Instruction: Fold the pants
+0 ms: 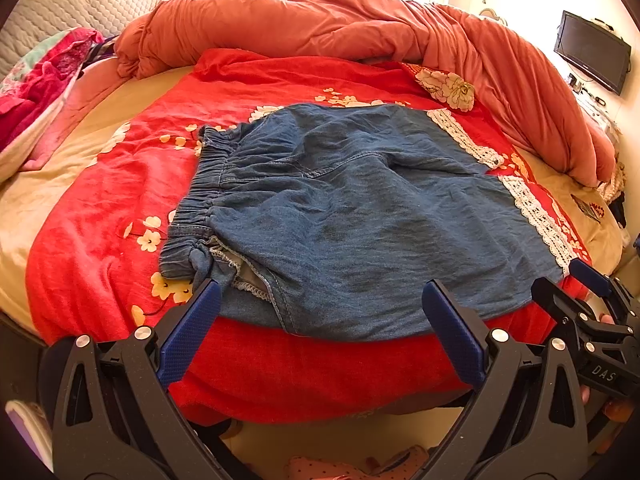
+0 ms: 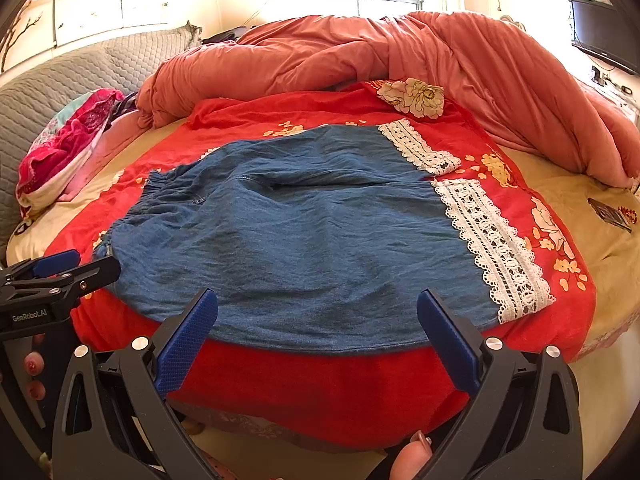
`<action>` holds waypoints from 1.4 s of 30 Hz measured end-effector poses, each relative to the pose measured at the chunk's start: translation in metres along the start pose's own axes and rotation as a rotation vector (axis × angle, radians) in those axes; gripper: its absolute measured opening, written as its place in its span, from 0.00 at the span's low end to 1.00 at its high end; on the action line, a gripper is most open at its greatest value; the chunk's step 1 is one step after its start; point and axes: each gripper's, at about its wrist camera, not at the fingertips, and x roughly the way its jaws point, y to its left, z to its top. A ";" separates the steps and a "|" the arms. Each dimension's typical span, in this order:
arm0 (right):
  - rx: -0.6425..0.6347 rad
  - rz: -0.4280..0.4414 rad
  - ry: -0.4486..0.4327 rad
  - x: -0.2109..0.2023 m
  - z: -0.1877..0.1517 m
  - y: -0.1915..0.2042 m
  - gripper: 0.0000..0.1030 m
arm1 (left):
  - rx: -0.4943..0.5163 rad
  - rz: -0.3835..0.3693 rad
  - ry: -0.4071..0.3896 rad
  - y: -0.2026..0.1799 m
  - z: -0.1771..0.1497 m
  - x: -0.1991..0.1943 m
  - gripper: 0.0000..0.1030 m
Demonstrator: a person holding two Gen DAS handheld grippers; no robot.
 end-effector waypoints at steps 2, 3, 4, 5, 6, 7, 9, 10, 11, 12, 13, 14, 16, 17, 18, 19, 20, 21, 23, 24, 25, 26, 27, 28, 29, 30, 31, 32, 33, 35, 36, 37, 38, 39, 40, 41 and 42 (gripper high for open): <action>-0.002 0.000 0.002 0.001 0.000 0.001 0.96 | -0.001 -0.004 0.000 0.000 0.000 0.002 0.92; -0.003 0.000 0.003 0.002 0.000 0.001 0.96 | 0.000 -0.005 0.000 0.000 0.000 0.002 0.92; -0.004 -0.002 0.005 0.003 0.001 0.001 0.96 | 0.000 -0.008 0.001 0.000 0.001 0.003 0.92; -0.006 0.000 0.006 0.004 0.002 0.002 0.96 | 0.002 -0.010 0.001 0.001 0.001 0.004 0.92; -0.008 0.001 0.007 0.005 0.002 0.002 0.96 | 0.005 -0.011 0.001 0.001 0.002 0.005 0.92; -0.010 -0.001 0.007 0.006 0.003 0.002 0.96 | 0.006 -0.012 0.005 0.001 0.003 0.007 0.92; -0.016 -0.001 0.007 0.009 0.007 0.003 0.96 | -0.001 -0.019 0.013 0.003 0.005 0.010 0.92; -0.017 -0.005 0.007 0.010 0.008 0.002 0.96 | -0.003 -0.023 0.015 0.004 0.006 0.011 0.92; -0.019 -0.003 0.006 0.012 0.011 0.002 0.96 | -0.003 -0.027 0.016 0.005 0.007 0.012 0.92; -0.022 0.001 0.009 0.014 0.013 0.002 0.96 | -0.003 -0.025 0.017 0.006 0.009 0.014 0.92; -0.025 0.001 0.009 0.016 0.017 0.002 0.96 | -0.001 -0.025 0.016 0.006 0.011 0.015 0.92; -0.030 0.000 0.008 0.018 0.020 0.002 0.96 | -0.001 -0.023 0.015 0.008 0.013 0.016 0.92; -0.032 0.010 0.011 0.024 0.028 0.001 0.96 | -0.007 -0.022 0.018 0.012 0.019 0.021 0.92; -0.031 0.015 0.015 0.027 0.032 0.000 0.96 | -0.010 -0.023 0.020 0.014 0.022 0.023 0.92; -0.030 0.022 0.019 0.030 0.036 0.000 0.96 | -0.016 -0.023 0.023 0.018 0.026 0.026 0.92; -0.031 0.025 0.023 0.034 0.041 -0.001 0.96 | -0.020 -0.022 0.024 0.021 0.030 0.029 0.92; -0.043 0.017 0.026 0.039 0.046 0.000 0.96 | -0.025 -0.015 0.023 0.025 0.035 0.031 0.92; -0.062 0.010 0.026 0.044 0.052 0.002 0.96 | -0.029 -0.005 0.025 0.029 0.040 0.035 0.92; -0.076 0.024 0.029 0.052 0.062 0.004 0.96 | -0.039 0.005 0.025 0.037 0.050 0.040 0.92; -0.073 0.046 0.038 0.059 0.069 0.004 0.96 | -0.048 0.007 0.025 0.043 0.056 0.044 0.92; -0.066 0.060 0.046 0.065 0.076 0.005 0.96 | -0.054 0.005 0.027 0.048 0.060 0.047 0.92; -0.069 0.065 0.043 0.069 0.081 0.006 0.96 | -0.065 0.002 0.031 0.054 0.065 0.050 0.92; -0.080 0.069 0.041 0.073 0.087 0.008 0.96 | -0.076 0.002 0.034 0.060 0.070 0.053 0.92; -0.091 0.075 0.043 0.078 0.093 0.010 0.96 | -0.089 0.002 0.033 0.068 0.076 0.056 0.92; -0.102 0.097 0.048 0.086 0.103 0.013 0.96 | -0.102 -0.002 0.028 0.077 0.082 0.060 0.92; -0.106 0.114 0.052 0.092 0.110 0.015 0.96 | -0.118 0.003 0.028 0.085 0.088 0.064 0.92; -0.109 0.126 0.061 0.101 0.120 0.016 0.96 | -0.132 0.007 0.029 0.092 0.094 0.068 0.92; -0.116 0.127 0.062 0.106 0.126 0.018 0.96 | -0.145 0.004 0.026 0.101 0.101 0.074 0.92; -0.135 0.131 0.054 0.111 0.133 0.022 0.96 | -0.151 0.007 0.031 0.109 0.109 0.081 0.92; -0.163 0.119 0.033 0.124 0.149 0.029 0.96 | -0.156 0.021 0.046 0.122 0.119 0.096 0.92; -0.169 0.130 0.029 0.129 0.155 0.031 0.96 | -0.149 0.023 0.048 0.125 0.123 0.101 0.92; -0.172 0.154 0.030 0.138 0.164 0.034 0.96 | -0.144 0.041 0.066 0.131 0.127 0.111 0.92; -0.176 0.161 0.033 0.144 0.170 0.036 0.96 | -0.136 0.043 0.084 0.133 0.130 0.119 0.92; -0.191 0.172 0.034 0.153 0.177 0.040 0.96 | -0.129 0.041 0.090 0.136 0.132 0.125 0.92; -0.203 0.173 0.036 0.159 0.181 0.042 0.96 | -0.134 0.050 0.089 0.140 0.135 0.132 0.92; -0.228 0.174 0.052 0.172 0.188 0.046 0.96 | -0.143 0.057 0.098 0.144 0.136 0.138 0.92; -0.244 0.184 0.066 0.179 0.192 0.048 0.96 | -0.151 0.048 0.108 0.147 0.138 0.144 0.92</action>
